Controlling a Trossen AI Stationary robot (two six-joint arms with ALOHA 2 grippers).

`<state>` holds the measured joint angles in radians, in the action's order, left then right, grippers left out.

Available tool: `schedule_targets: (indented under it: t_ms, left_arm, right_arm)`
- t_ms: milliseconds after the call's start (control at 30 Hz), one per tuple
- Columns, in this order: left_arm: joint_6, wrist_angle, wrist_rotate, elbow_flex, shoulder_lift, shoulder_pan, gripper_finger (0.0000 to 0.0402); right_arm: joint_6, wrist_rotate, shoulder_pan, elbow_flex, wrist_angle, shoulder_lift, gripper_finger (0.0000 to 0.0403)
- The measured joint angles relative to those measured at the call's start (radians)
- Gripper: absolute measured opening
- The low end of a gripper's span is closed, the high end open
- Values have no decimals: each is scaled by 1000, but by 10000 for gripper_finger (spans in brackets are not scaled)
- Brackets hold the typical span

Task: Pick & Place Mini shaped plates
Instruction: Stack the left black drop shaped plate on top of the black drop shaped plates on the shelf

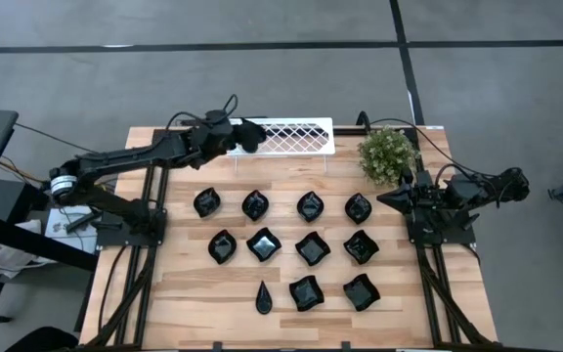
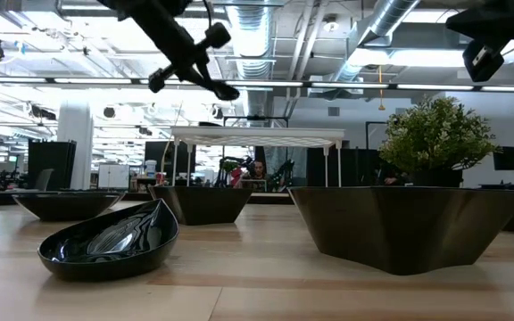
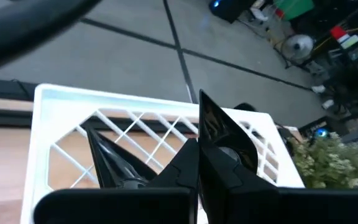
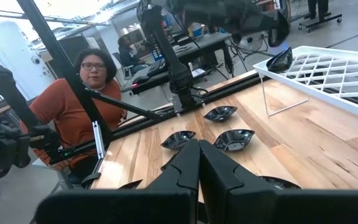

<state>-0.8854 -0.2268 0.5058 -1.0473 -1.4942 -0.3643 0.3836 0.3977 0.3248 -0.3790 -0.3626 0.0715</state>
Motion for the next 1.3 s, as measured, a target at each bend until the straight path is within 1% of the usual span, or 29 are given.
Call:
schedule_targets:
  t_ms: [100,233,300,567,800,1000,1100,1300]
  left_arm:
    - [-9,-21,-31,0,-12,-14,3]
    - [-23,-129,-46,1,-9,-34,3]
    - [-40,-154,-45,1,-5,-46,3]
    - [-43,-161,-53,1,-5,-70,3]
    - [-43,-163,-73,1,-12,-77,3]
    - [-41,-165,-76,1,-17,-88,3]
    - [-40,-170,-107,1,-22,-97,3]
    - [-40,-175,-122,1,-22,-103,3]
  right_arm:
    - [0,0,0,0,0,0,0]
    - [0,-1,0,0,0,0,0]
    - [0,-1,0,0,0,0,0]
    - [0,5,0,0,0,0,0]
    - [0,56,0,0,0,0,0]
    - [0,56,0,0,0,0,0]
    - [0,56,0,0,0,0,0]
    - [0,56,0,0,0,0,0]
